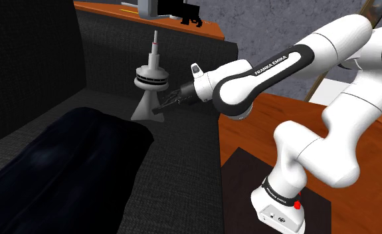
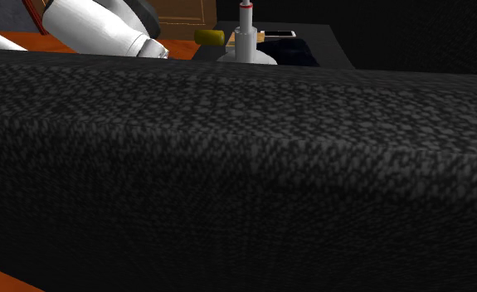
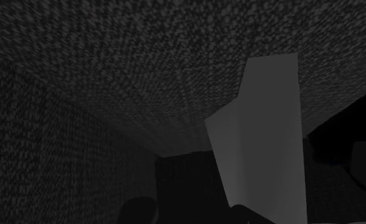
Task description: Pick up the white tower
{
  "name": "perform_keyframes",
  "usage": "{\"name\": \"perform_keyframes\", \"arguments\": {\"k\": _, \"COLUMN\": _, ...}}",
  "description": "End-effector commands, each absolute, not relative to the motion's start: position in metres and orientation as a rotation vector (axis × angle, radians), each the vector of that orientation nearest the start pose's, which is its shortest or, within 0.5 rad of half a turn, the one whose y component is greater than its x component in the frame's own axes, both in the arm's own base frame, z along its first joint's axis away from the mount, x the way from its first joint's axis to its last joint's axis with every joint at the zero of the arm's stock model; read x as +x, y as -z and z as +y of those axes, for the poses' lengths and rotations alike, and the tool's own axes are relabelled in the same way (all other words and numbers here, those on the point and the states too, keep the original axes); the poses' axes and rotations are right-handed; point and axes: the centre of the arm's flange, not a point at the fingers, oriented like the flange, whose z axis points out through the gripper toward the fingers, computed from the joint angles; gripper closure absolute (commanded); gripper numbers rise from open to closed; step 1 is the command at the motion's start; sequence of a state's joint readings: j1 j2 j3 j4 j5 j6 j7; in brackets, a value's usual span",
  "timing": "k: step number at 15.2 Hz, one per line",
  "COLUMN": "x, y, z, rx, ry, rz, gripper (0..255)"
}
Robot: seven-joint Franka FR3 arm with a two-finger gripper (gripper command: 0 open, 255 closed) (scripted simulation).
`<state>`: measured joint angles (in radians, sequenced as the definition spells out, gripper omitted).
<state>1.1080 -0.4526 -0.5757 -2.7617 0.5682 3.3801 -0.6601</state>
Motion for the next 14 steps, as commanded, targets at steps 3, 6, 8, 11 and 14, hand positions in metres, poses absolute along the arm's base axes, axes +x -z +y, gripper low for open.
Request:
{"name": "perform_keyframes", "arguments": {"k": 3, "x": 0.387, "y": -0.423, "z": 0.153, "rx": -2.464, "ry": 1.242, "rz": -0.62, "gripper": 255}}
{"name": "perform_keyframes", "arguments": {"k": 6, "x": 0.386, "y": -0.423, "z": 0.153, "rx": -2.464, "ry": 1.242, "rz": -0.62, "gripper": 255}}
{"name": "perform_keyframes", "arguments": {"k": 8, "x": 0.387, "y": -0.423, "z": 0.153, "rx": -2.464, "ry": 1.242, "rz": -0.62, "gripper": 255}}
{"name": "perform_keyframes", "arguments": {"k": 11, "x": 0.387, "y": -0.428, "z": 0.154, "rx": -2.464, "ry": 1.242, "rz": -0.62, "gripper": 255}}
{"name": "perform_keyframes", "arguments": {"k": 14, "x": 0.387, "y": -0.444, "z": 0.154, "rx": -2.464, "ry": 1.242, "rz": -0.62, "gripper": 255}}
